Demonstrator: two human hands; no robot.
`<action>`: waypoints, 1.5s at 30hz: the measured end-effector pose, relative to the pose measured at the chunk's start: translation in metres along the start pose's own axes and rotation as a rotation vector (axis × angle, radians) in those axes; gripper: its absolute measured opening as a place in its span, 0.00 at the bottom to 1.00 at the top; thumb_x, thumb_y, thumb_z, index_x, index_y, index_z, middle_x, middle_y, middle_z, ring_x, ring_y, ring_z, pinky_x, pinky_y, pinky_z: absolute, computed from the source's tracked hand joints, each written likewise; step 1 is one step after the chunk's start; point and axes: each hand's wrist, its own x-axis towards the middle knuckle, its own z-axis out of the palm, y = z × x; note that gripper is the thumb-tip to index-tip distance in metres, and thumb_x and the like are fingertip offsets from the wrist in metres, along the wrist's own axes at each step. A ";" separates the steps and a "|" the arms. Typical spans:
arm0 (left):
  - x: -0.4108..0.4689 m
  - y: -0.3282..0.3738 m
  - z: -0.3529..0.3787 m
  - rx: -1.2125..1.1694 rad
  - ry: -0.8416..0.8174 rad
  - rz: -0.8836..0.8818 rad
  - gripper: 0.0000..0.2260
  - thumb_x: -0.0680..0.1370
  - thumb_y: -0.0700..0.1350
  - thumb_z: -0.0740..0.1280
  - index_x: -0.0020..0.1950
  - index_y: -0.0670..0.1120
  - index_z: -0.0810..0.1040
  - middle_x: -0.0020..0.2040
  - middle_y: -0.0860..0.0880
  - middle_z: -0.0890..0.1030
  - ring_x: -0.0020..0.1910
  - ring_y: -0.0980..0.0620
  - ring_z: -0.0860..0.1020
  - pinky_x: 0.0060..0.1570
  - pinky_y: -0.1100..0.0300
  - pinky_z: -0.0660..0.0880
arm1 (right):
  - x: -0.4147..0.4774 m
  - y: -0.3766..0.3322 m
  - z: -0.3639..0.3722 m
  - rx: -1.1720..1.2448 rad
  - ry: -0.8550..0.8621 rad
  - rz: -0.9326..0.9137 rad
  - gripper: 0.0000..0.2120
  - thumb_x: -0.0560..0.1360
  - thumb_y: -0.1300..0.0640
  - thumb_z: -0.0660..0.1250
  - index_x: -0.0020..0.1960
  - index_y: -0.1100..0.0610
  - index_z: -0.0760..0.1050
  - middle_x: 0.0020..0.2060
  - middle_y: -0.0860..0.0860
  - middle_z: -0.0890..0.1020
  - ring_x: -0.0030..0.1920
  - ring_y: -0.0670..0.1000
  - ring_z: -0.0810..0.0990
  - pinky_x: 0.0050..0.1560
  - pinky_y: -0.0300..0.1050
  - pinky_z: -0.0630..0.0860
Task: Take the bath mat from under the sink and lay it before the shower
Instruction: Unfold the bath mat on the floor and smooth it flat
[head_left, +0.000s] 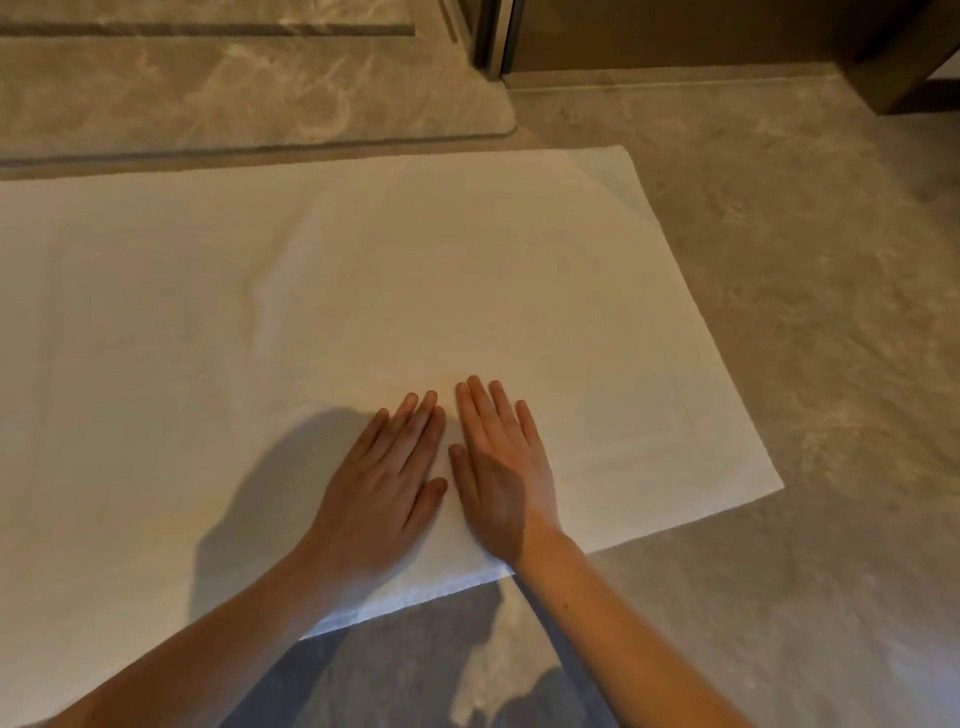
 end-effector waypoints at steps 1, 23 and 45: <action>0.000 -0.001 0.001 0.015 -0.009 0.004 0.27 0.82 0.52 0.50 0.77 0.39 0.58 0.78 0.41 0.56 0.77 0.45 0.55 0.74 0.48 0.53 | -0.001 0.007 0.000 -0.022 -0.005 -0.022 0.27 0.82 0.49 0.45 0.79 0.54 0.49 0.79 0.50 0.53 0.79 0.50 0.46 0.78 0.50 0.45; 0.006 -0.013 -0.012 -0.050 -0.066 0.067 0.27 0.81 0.54 0.52 0.78 0.44 0.59 0.79 0.45 0.56 0.78 0.47 0.53 0.75 0.52 0.48 | -0.006 0.111 -0.064 0.024 0.131 0.167 0.25 0.82 0.47 0.46 0.78 0.48 0.57 0.77 0.50 0.59 0.78 0.54 0.54 0.76 0.54 0.53; -0.033 -0.084 -0.015 0.021 0.019 -0.240 0.26 0.81 0.55 0.50 0.78 0.48 0.57 0.79 0.46 0.56 0.78 0.47 0.52 0.75 0.48 0.50 | 0.050 -0.026 0.012 -0.085 -0.028 -0.266 0.24 0.83 0.48 0.48 0.78 0.47 0.55 0.77 0.48 0.59 0.78 0.55 0.51 0.77 0.57 0.48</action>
